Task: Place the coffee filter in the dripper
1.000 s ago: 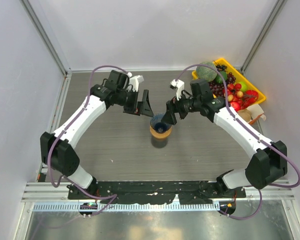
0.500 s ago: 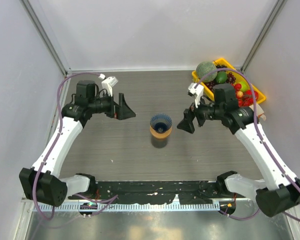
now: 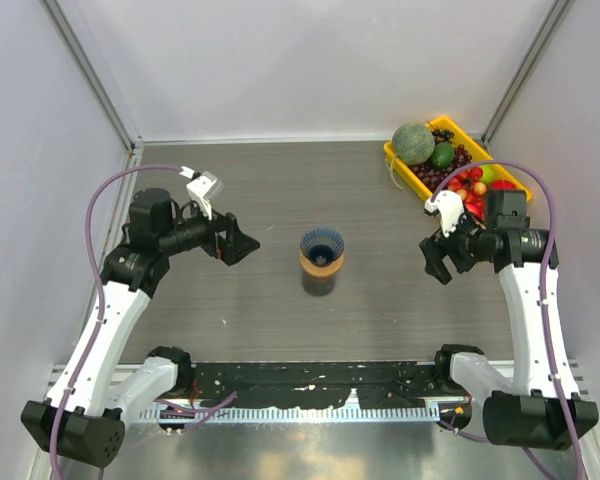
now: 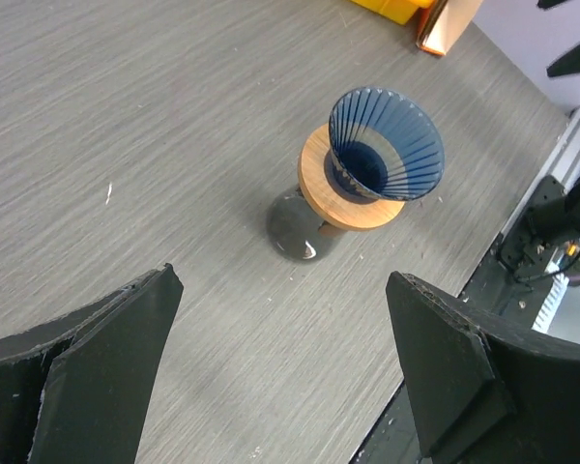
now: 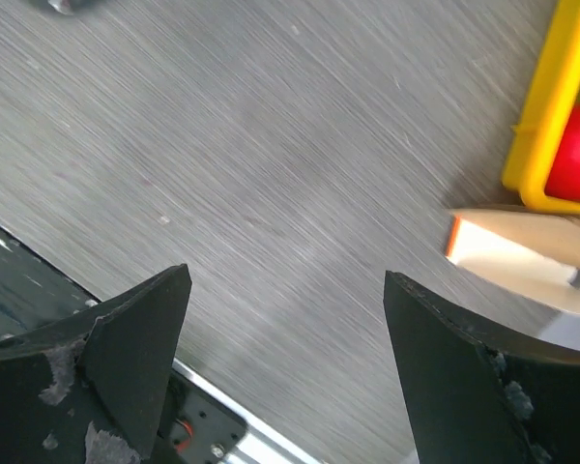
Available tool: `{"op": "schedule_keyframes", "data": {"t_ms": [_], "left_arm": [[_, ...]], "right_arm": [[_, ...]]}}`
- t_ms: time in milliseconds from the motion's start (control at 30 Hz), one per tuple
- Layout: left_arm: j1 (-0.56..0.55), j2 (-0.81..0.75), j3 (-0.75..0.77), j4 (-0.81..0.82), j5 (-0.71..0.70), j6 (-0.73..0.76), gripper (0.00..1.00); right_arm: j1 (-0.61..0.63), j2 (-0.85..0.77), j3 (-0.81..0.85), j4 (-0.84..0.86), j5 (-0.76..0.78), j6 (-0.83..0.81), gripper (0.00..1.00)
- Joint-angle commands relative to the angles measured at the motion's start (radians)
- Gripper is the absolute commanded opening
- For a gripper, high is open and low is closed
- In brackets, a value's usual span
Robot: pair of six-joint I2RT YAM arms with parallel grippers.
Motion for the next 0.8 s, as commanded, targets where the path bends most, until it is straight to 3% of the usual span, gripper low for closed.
{"op": "schedule_keyframes", "data": {"t_ms": [0, 267, 367, 567, 767], "left_arm": [[0.0, 0.038, 0.054, -0.07, 0.123, 0.18, 0.99], [0.0, 0.077, 0.053, -0.056, 0.248, 0.128, 0.99], [0.0, 0.094, 0.071, -0.058, 0.294, 0.12, 0.99], [-0.001, 0.13, 0.125, -0.093, 0.34, 0.082, 0.99], [0.0, 0.133, 0.122, -0.086, 0.351, 0.077, 0.99]], "right_arm": [[-0.072, 0.065, 0.067, -0.09, 0.114, -0.284, 0.86], [-0.065, 0.222, 0.143, 0.002, 0.334, -0.594, 0.7], [-0.046, 0.254, 0.129, 0.062, 0.392, -0.701, 0.69], [-0.034, 0.239, -0.069, 0.264, 0.507, -1.089, 0.67], [-0.034, 0.3, -0.061, 0.244, 0.474, -1.278, 0.67]]}}
